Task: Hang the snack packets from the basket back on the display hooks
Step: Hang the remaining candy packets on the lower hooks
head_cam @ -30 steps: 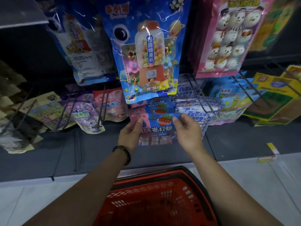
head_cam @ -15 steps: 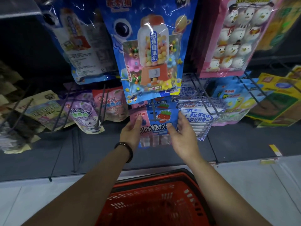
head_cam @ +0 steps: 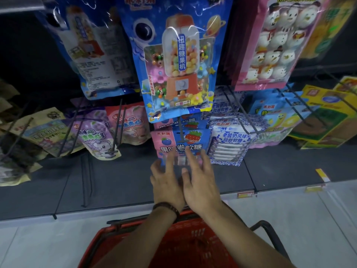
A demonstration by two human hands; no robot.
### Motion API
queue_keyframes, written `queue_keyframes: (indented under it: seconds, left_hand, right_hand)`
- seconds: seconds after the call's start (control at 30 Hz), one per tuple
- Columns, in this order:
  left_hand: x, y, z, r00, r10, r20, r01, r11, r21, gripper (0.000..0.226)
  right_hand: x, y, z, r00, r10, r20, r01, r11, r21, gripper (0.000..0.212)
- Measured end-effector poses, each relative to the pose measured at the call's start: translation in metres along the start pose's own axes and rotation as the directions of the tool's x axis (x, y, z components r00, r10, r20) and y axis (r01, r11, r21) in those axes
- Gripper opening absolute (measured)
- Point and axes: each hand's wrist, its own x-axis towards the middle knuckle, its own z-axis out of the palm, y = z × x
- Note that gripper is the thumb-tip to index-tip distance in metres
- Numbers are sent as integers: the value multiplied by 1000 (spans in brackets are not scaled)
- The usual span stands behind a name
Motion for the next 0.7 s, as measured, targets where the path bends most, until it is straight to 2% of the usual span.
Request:
queue_keyframes:
  seconds: [0.2,0.33,0.57,0.7]
  left_hand:
    - [29,0,11,996,-62,69,63,998,-11,82]
    - [54,-4,19,991,-83,103,78,995,55,88]
    - [89,-6,24,992,-45,117,40,998,44,96]
    - [98,-3,25,987,-70,145,63,997,49,102]
  right_hand:
    - [39,5,-4,993,68,92,-65,997,-38,57]
    - [64,2,3,995,58,80,-56,998,-26,60]
    - [103,2,8,996,41,74,-41,999,2,67]
    - [115,3,7,993,56,101,-56,998,-4,72]
